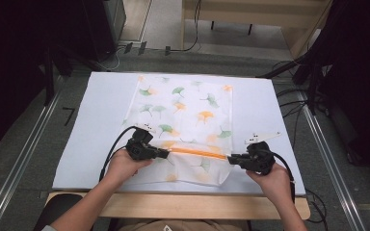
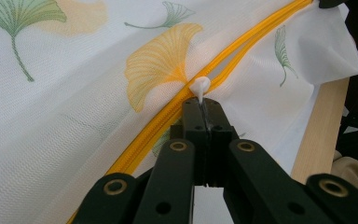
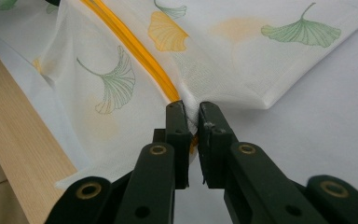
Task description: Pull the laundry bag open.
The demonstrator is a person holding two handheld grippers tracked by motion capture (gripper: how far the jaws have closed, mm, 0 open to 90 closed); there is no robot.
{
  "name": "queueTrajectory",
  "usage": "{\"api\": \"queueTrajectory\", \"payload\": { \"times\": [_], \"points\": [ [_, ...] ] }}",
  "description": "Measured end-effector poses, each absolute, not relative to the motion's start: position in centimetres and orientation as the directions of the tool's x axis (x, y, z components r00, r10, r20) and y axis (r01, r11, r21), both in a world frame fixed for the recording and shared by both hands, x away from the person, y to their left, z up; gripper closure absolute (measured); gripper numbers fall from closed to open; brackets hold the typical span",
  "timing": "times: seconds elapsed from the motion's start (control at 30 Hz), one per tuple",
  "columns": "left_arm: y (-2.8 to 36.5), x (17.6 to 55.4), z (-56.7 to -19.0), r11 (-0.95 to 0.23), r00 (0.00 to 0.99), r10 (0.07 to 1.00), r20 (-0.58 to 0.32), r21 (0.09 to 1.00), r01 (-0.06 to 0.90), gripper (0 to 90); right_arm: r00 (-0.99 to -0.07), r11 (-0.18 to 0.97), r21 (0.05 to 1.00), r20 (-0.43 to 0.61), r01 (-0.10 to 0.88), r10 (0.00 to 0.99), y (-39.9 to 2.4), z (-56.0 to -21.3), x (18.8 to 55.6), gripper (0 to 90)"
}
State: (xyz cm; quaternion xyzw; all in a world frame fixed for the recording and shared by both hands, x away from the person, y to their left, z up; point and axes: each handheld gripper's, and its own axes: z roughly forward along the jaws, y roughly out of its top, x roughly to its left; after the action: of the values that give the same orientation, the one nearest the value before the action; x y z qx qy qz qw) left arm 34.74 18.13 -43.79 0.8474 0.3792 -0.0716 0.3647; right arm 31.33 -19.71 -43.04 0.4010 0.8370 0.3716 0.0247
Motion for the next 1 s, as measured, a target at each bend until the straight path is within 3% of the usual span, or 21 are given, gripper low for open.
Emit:
{"api": "queueTrajectory", "payload": {
  "times": [0.53,1.0],
  "points": [
    [18.7,34.9,-44.2,-0.432,0.676,0.612,-0.41,0.543,0.72,90.0,-0.675,0.403,0.638,0.259,0.657,0.69,-19.7,-43.1,31.3,85.0],
    [22.1,33.9,-43.1,-0.398,0.649,0.646,-0.403,0.547,0.736,90.0,-0.665,0.396,0.632,0.263,0.666,0.699,-20.0,-43.1,31.4,84.9]
  ]
}}
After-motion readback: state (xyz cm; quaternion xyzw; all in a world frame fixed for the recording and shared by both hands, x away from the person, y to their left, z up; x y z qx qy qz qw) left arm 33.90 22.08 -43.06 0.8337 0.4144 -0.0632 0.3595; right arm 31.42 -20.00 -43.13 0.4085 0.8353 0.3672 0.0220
